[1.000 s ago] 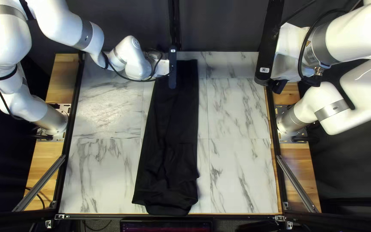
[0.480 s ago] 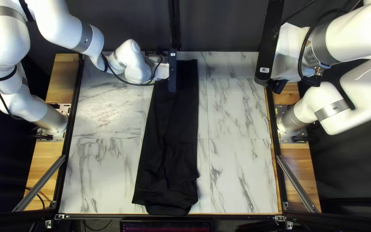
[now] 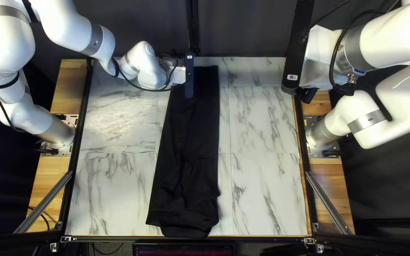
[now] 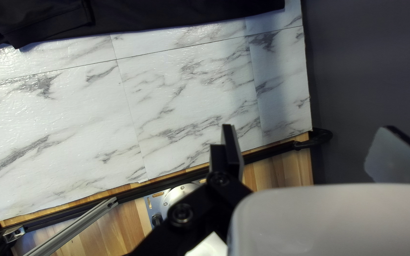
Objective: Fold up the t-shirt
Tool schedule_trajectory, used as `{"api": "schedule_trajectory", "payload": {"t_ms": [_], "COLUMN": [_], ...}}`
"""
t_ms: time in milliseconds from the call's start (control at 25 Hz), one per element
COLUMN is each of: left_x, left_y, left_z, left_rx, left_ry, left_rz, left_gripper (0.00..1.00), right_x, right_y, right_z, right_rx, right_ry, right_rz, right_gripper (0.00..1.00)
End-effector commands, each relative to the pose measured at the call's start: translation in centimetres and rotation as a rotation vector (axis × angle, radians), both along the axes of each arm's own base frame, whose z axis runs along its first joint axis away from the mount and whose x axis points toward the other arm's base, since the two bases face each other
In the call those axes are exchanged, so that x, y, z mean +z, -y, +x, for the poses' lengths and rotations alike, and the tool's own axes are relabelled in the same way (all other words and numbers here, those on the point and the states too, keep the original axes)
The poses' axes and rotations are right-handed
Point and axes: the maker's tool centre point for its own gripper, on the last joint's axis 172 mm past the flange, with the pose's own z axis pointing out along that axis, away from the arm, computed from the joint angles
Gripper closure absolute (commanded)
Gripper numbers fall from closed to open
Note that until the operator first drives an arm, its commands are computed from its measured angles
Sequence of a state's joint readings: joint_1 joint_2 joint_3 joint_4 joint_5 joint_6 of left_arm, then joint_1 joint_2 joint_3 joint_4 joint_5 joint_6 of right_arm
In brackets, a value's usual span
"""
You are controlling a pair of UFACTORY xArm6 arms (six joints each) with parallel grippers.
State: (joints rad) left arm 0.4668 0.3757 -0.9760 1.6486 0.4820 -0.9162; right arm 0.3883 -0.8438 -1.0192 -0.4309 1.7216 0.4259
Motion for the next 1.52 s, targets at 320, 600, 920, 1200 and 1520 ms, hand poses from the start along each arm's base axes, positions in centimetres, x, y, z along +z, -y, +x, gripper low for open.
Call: {"api": "schedule_trajectory", "payload": {"t_ms": [320,600,920,1200,1520], "left_x": [1.6,2.8,2.5,1.6,0.2], "left_y": [-1.5,-2.0,-1.1,-0.6,-0.6], "left_z": [0.3,0.8,0.7,-0.3,-1.2], "left_rx": [-0.006,-0.018,-0.032,-0.023,-0.008], "left_ry": [-0.026,-0.037,-0.042,-0.05,-0.055], "left_rz": [0.039,0.056,0.059,0.045,0.035], "left_gripper": [0.0,0.0,0.0,0.0,0.0], "right_x": [0.0,0.0,0.0,0.0,0.0], "right_y": [0.0,0.0,0.0,0.0,0.0], "right_z": [0.0,0.0,0.0,0.0,0.0], "right_rx": [0.0,0.0,0.0,0.0,0.0], "right_ry": [0.0,0.0,0.0,0.0,0.0], "right_rz": [0.0,0.0,0.0,0.0,0.0], "right_gripper": [0.0,0.0,0.0,0.0,0.0]}}
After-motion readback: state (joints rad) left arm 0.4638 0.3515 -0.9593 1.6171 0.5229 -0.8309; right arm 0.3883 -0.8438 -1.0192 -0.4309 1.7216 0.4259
